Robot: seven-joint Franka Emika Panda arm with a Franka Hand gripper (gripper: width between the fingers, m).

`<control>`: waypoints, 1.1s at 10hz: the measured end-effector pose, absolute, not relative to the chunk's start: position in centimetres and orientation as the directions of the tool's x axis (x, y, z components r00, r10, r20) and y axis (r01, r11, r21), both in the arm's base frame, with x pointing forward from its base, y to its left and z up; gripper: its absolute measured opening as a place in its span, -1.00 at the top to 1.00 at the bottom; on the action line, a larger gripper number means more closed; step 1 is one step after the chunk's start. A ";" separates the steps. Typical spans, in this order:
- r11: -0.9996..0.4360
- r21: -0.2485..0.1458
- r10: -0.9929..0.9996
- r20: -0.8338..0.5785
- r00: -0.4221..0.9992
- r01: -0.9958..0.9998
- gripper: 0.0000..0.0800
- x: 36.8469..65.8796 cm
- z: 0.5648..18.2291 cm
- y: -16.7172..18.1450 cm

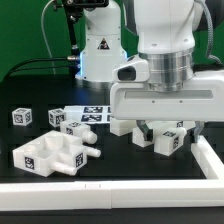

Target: Assemble chair

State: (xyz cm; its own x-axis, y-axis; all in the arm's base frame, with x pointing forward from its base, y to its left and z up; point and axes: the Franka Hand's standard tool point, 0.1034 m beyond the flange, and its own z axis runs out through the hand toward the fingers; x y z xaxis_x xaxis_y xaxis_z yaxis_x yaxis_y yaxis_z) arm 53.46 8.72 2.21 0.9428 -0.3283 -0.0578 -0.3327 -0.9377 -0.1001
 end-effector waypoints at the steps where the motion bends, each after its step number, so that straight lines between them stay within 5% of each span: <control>1: -0.946 -0.100 -0.304 -0.052 0.951 -0.308 -0.62 53.1 1.9 7.8; 7: -0.950 -0.095 -0.292 -0.065 0.954 -0.297 -0.58 52.7 1.1 8.3; 9: -0.951 -0.095 -0.290 -0.064 0.955 -0.295 0.26 52.7 1.1 8.3; 11: -0.952 -0.096 -0.285 -0.070 0.956 -0.291 0.27 52.7 1.2 8.2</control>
Offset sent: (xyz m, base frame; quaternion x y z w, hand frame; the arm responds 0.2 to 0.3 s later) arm -0.0018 0.0073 -0.0057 -0.0033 -0.0061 0.0118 0.9999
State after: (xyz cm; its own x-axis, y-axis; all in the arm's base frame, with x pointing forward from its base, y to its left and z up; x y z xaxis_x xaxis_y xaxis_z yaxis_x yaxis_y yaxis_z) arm 52.72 8.23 1.24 0.9560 -0.2851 -0.0695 -0.2909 -0.9520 -0.0955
